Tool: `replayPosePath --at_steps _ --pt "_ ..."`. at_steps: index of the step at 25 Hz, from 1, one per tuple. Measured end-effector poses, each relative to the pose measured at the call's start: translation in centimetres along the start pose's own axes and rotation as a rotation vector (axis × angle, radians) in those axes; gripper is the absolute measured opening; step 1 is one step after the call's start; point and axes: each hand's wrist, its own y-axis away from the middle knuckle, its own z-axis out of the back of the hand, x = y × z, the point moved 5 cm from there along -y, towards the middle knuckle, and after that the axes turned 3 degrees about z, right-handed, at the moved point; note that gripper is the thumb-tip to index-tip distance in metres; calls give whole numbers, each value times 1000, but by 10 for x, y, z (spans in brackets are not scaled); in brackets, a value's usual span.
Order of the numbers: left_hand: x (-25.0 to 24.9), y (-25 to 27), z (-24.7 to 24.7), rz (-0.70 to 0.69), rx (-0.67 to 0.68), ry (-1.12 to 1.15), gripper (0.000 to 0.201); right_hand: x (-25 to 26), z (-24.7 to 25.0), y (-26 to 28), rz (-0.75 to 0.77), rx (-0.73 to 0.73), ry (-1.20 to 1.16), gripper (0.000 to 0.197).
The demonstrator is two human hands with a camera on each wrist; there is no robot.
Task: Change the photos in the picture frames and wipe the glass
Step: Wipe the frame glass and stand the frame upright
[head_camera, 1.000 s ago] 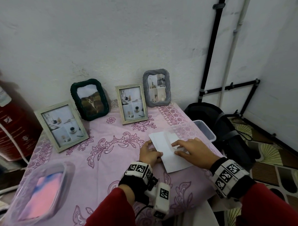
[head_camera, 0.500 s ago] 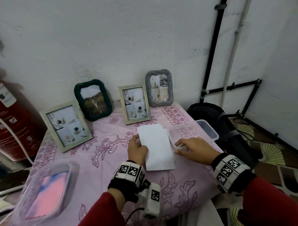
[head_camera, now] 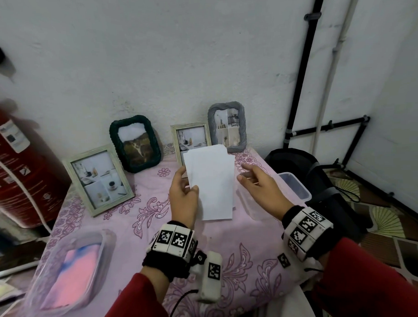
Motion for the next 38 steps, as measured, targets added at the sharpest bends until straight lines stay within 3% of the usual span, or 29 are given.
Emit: replayPosePath --at_steps 3,5,11,17,23,27,32,38 --pt "-10 2 -13 -33 52 66 56 10 -12 -4 -8 87 -266 39" --pt "-14 2 -24 -39 86 94 55 18 -10 -5 38 43 -347 36" --pt "-19 6 -77 -40 351 90 76 26 33 -16 133 -135 -320 27" --pt "-4 12 -124 23 545 81 82 -5 71 -16 56 -199 -267 30" --pt "21 13 -120 59 474 -406 74 -52 76 -6 -139 -164 -191 32" --pt "28 18 -115 132 486 -315 74 -56 71 -9 -139 -102 -31 44" --pt "31 17 -109 165 481 -279 78 -60 69 -13 -140 -100 278 36" --pt "38 8 -87 185 395 -291 72 -52 54 -14 -99 -110 304 42"
